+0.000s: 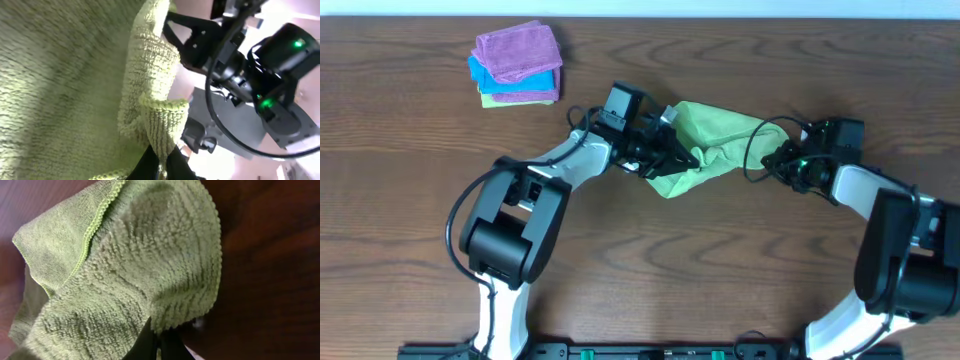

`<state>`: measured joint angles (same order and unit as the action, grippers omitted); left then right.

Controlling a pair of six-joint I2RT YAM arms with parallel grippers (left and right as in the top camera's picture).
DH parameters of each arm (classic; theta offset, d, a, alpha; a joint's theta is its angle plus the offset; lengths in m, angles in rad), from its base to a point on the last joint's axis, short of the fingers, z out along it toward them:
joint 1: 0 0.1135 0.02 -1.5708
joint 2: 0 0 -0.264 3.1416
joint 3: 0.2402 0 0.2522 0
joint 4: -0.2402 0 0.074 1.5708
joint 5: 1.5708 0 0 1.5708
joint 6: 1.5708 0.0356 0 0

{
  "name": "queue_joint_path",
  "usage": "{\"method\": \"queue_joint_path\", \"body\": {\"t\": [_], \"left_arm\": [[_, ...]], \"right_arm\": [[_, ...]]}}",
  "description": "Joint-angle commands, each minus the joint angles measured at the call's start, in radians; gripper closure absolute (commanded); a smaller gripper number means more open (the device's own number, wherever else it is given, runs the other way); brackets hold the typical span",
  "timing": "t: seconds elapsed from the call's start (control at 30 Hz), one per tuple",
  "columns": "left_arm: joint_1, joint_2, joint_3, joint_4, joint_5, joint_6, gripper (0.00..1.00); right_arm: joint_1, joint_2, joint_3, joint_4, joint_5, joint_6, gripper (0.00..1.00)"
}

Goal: Fold the cloth
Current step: 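Hold the cloth with both grippers and stretch it apart, lifting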

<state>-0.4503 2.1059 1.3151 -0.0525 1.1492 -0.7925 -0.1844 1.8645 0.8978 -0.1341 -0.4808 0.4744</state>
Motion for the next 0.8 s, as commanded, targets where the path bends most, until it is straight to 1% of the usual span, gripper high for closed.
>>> {"method": "queue_joint_path", "body": {"t": [0.0,0.07,0.17,0.37,0.47,0.53,0.63,0.73,0.77], "left_arm": [[0.043,0.009,0.005,-0.004,0.101,0.052,0.94],[0.069,0.008,0.005,-0.003,0.144,0.058,0.94],[0.108,0.005,0.005,-0.003,0.22,0.069,0.94],[0.126,-0.003,0.005,-0.003,0.361,0.089,0.94],[0.119,-0.003,0.004,-0.004,0.424,0.103,0.94],[0.114,-0.003,0.003,-0.021,0.434,0.111,0.94],[0.113,-0.003,0.002,-0.081,0.434,0.175,0.94],[0.117,-0.003,0.002,-0.188,0.434,0.282,0.94],[0.122,-0.003,0.002,-0.249,0.434,0.34,0.94]], "right_arm": [[0.0,-0.045,-0.028,-0.073,0.077,-0.021,0.98],[-0.003,-0.117,-0.028,-0.145,0.082,-0.038,0.99],[-0.005,-0.271,-0.028,-0.278,0.092,-0.075,0.99],[-0.005,-0.499,-0.028,-0.49,0.115,-0.121,0.99],[-0.005,-0.555,-0.028,-0.579,0.115,-0.147,0.99],[-0.005,-0.574,-0.028,-0.629,0.115,-0.161,0.99],[-0.005,-0.582,-0.028,-0.694,0.119,-0.189,0.99],[-0.005,-0.582,-0.028,-0.725,0.145,-0.204,0.99],[-0.005,-0.582,-0.028,-0.734,0.156,-0.208,0.99]]}}
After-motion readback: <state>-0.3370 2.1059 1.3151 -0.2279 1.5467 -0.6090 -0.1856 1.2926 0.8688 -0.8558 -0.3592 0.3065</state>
